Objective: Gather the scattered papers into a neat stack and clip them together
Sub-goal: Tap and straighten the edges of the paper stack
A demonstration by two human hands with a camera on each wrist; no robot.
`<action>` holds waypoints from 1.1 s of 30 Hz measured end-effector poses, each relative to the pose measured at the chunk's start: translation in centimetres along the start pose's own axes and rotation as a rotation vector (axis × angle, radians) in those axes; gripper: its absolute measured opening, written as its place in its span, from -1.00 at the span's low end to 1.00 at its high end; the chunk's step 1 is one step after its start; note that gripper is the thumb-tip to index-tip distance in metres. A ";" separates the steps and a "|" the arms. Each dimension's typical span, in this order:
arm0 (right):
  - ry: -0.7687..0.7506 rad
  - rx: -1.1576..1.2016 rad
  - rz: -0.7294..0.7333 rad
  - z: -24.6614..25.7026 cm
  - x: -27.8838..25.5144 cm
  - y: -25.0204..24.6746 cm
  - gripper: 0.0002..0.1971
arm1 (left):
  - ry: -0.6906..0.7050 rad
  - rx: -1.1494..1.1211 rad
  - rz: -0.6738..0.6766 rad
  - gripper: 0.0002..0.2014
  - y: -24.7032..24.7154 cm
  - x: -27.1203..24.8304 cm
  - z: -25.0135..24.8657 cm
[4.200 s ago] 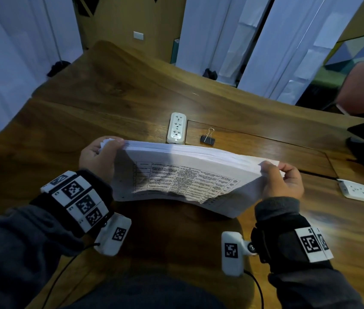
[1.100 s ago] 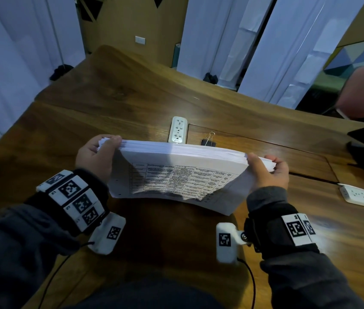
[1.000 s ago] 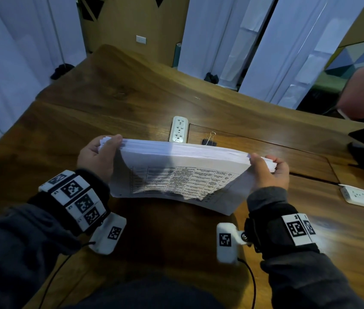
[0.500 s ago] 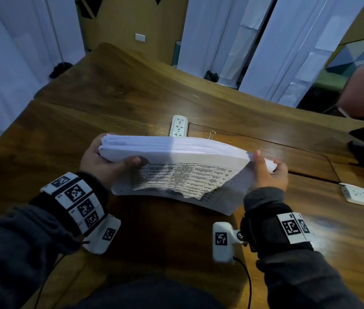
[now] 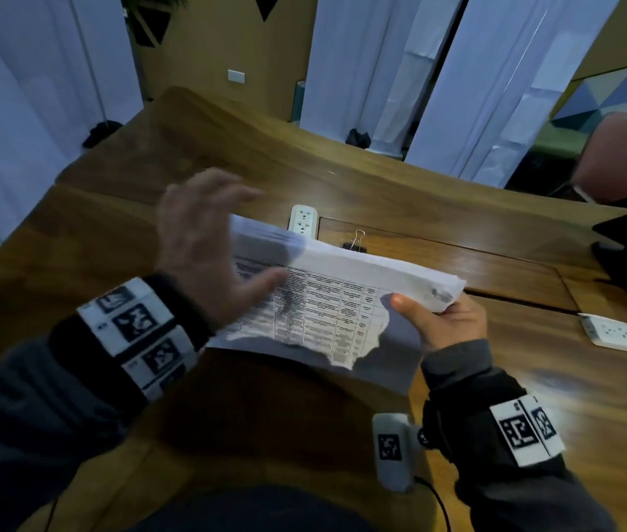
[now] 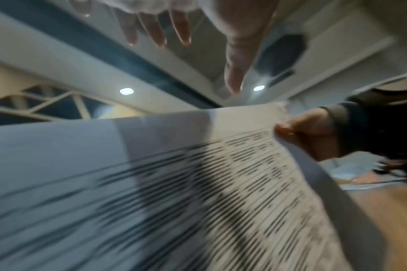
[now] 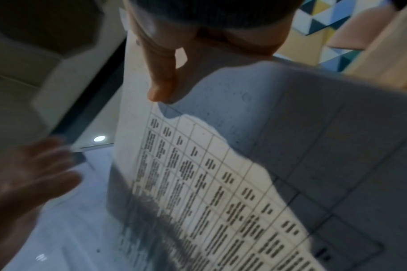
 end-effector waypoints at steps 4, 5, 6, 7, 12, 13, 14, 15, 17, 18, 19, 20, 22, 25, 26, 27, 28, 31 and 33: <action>-0.241 -0.220 0.086 3.6 -1.0 1.9 -0.70 | 0.154 0.136 0.488 -0.37 0.6 1.5 -4.8; -0.277 -0.237 0.101 4.4 -1.3 2.1 -0.70 | 0.160 0.152 0.552 -0.51 0.8 1.8 -5.3; -0.305 -0.248 0.114 5.1 -1.5 2.1 -0.72 | 0.171 0.130 0.576 -0.66 0.8 2.1 -5.4; -0.318 -0.265 0.123 5.7 -1.7 1.9 -0.73 | 0.158 0.043 0.561 -0.79 0.5 2.4 -5.4; -0.120 -0.461 0.152 6.7 -1.0 -1.8 -0.74 | 0.029 -0.425 0.366 -0.83 -1.0 2.9 -3.5; -0.049 -0.418 0.143 6.6 -0.6 -2.8 -0.71 | -0.008 -0.513 0.325 -0.83 -1.1 3.0 -3.3; -0.006 -0.354 0.128 6.4 -0.3 -3.8 -0.65 | -0.054 -0.597 0.295 -0.81 -1.3 3.2 -3.4; 0.023 -0.294 0.109 6.3 -0.1 -4.6 -0.55 | -0.113 -0.675 0.273 -0.74 -1.3 3.2 -3.4; 0.078 -0.057 0.070 5.7 0.4 -5.3 -0.47 | -0.260 -0.802 0.225 -0.69 -0.7 2.9 -3.2; 0.089 0.126 0.074 5.4 0.4 -5.0 -0.57 | -0.328 -0.814 0.183 -0.70 -0.4 2.6 -3.0; 0.090 0.291 0.065 5.3 0.4 -4.4 -0.67 | -0.386 -0.812 0.141 -0.75 0.0 2.2 -2.9; 0.064 0.388 0.036 5.1 0.3 -3.6 -0.67 | -0.445 -0.800 0.101 -0.78 0.4 1.9 -2.8; -0.054 0.406 -0.036 5.6 -0.5 -1.4 -0.57 | -0.523 -0.793 0.037 -0.80 0.8 1.2 -3.4; -0.304 0.257 -0.200 7.5 -2.4 1.6 -0.71 | -0.454 -0.676 -0.038 -0.82 0.5 0.2 -4.6; -0.349 0.240 -0.238 8.1 -2.9 2.2 -0.73 | -0.429 -0.645 -0.067 -0.81 0.2 0.0 -4.9; -0.391 0.235 -0.268 8.3 -3.1 2.4 -0.71 | -0.414 -0.639 -0.095 -0.84 -0.1 0.0 -5.1; -0.421 0.233 -0.284 8.2 -3.1 2.2 -0.69 | -0.405 -0.628 -0.108 -0.87 -0.3 0.0 -5.1; -0.443 0.158 -0.264 8.0 -2.7 1.8 -0.59 | -0.418 -0.584 -0.069 -0.88 -0.4 0.2 -4.8; -0.414 0.125 -0.235 7.4 -2.4 1.6 -0.55 | -0.507 -0.618 -0.052 -0.83 0.2 0.1 -4.0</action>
Point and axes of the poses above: each hand's wrist, its own x-axis towards the middle knuckle, its own y-axis out of the palm, z = x × y, the point moved 1 cm from there along x, towards the middle knuckle, and after that the axes turned 2 degrees about -z, right-handed, at the moved point
